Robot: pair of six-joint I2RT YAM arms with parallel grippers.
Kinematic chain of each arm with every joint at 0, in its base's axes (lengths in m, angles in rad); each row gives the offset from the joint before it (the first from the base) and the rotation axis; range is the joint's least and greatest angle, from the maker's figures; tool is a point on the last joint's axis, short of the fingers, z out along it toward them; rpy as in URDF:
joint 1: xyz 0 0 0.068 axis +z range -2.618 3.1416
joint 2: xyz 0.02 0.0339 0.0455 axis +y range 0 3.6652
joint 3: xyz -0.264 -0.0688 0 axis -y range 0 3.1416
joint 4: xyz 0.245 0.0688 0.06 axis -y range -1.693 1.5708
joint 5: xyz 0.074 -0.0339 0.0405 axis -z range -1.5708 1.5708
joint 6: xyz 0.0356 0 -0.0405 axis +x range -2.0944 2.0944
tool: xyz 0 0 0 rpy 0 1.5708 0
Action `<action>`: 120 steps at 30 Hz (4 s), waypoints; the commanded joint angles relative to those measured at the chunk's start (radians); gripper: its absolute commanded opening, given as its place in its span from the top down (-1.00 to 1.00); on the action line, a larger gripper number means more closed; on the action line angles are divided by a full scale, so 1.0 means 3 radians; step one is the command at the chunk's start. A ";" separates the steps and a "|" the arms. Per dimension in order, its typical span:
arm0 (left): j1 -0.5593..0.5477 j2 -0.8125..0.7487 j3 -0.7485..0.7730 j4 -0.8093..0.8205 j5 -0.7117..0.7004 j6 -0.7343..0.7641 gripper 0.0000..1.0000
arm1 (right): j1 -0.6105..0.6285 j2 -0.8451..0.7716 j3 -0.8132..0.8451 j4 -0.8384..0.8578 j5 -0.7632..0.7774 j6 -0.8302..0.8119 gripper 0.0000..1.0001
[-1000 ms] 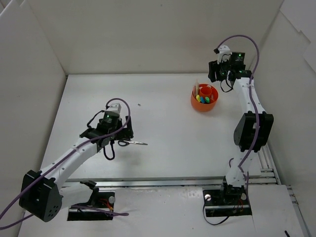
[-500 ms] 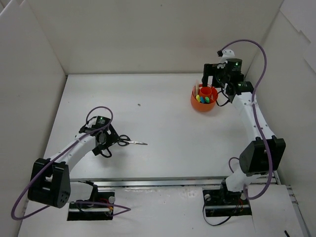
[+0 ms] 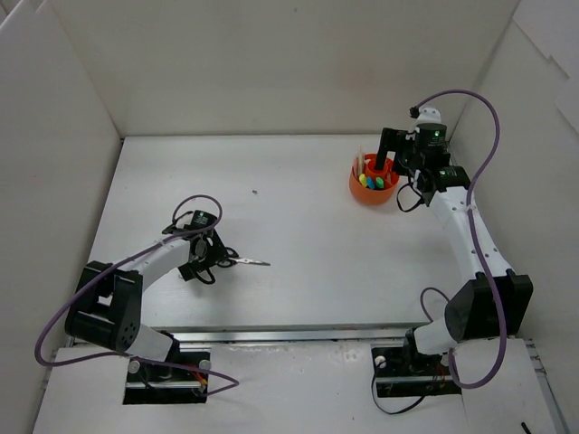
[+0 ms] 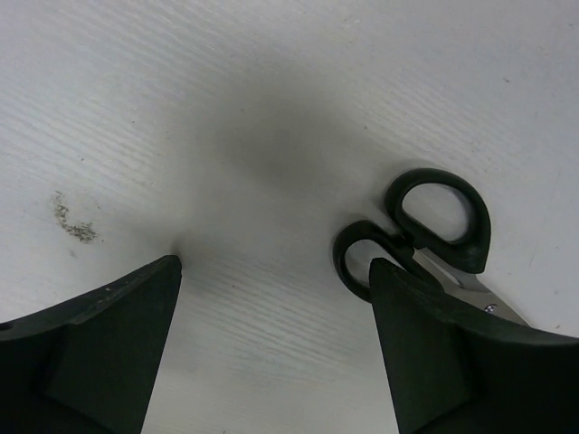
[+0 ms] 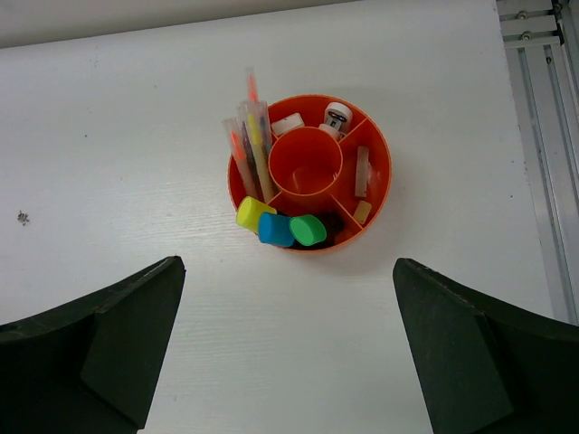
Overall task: Sort the stationery into containers
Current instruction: Pick up the scissors from the center of the board, then place the scissors in the storage box.
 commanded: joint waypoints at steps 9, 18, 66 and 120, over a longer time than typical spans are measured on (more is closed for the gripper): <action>-0.0223 0.0247 0.0345 -0.0037 -0.0292 -0.0017 0.31 | 0.0010 -0.0269 -0.0083 0.0226 0.0068 0.0063 -0.96; -0.0259 0.0335 0.0576 0.0310 -0.0159 0.0479 1.00 | 0.0020 -0.0912 -0.0696 0.0436 -0.0336 0.0084 -0.96; -0.1313 -0.0831 0.0739 0.1778 0.0823 0.3098 0.19 | 0.1600 0.0575 -0.0365 0.1060 -0.2592 0.0156 1.00; 0.0211 -0.1204 0.0034 0.1149 0.0751 0.1420 -0.99 | -0.0062 0.1107 -0.0861 0.4230 -0.0424 -0.0489 0.66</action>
